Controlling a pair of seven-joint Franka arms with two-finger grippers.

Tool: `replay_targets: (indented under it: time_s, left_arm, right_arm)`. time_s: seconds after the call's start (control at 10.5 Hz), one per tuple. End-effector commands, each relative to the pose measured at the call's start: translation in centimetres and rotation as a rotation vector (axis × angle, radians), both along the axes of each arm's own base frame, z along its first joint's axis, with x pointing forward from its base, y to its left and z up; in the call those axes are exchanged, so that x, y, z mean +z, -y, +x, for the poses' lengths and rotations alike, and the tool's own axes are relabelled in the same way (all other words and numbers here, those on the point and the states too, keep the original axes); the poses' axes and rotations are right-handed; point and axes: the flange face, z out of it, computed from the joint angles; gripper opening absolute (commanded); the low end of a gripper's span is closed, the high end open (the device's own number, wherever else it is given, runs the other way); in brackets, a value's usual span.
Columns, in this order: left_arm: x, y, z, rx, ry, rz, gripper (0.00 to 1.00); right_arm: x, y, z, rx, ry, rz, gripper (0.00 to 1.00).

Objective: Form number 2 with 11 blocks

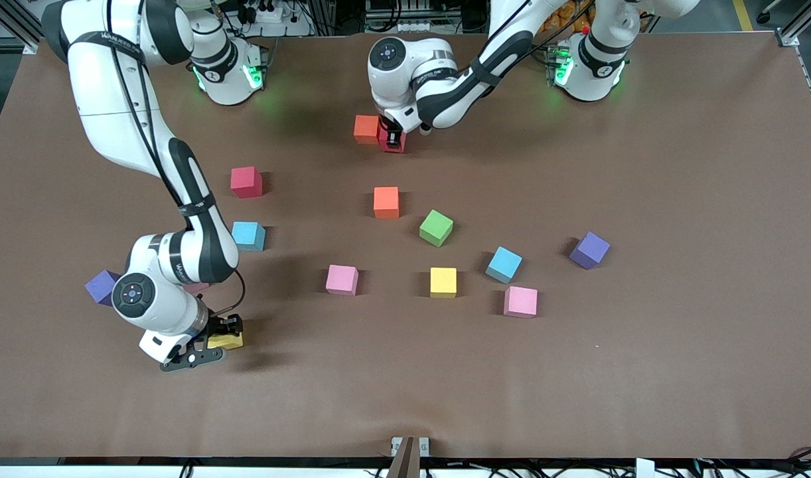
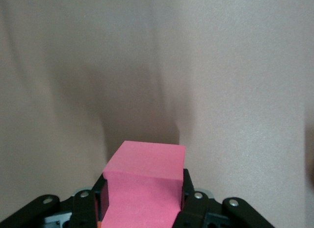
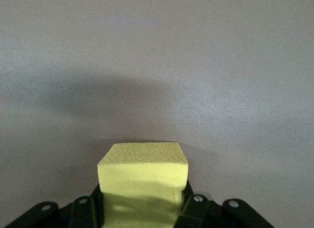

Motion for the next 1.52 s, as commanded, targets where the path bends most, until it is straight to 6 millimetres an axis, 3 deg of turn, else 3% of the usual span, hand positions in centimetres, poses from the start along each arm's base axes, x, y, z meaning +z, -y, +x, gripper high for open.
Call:
replay_targets:
  time_s: [0.0, 0.38, 0.76, 1.05, 1.43]
  left_arm:
    - [-0.2, 1.2, -1.7, 0.273, 0.028, 0.042, 0.00]
    - [-0.4, 1.7, -2.0, 0.277, 0.019, 0.042, 0.00]
    - [-0.5, 1.6, -2.0, 0.286, 0.017, 0.050, 0.00]
    - [-0.5, 1.6, -2.1, 0.296, 0.018, 0.056, 0.00]
    - [-0.6, 1.6, -2.3, 0.293, 0.016, 0.066, 0.00]
  right_arm:
    - [-0.5, 0.7, -0.1, -0.004, -0.001, 0.020, 0.45]
    - [3.1, 1.4, -0.8, -0.013, 0.023, 0.027, 0.45]
    - [8.6, 3.5, -3.6, -0.040, 0.044, 0.041, 0.45]
    - [9.3, 4.5, -4.6, 0.021, 0.039, 0.036, 0.46]
    - [11.1, 2.8, -7.0, 0.049, 0.033, 0.044, 0.47]
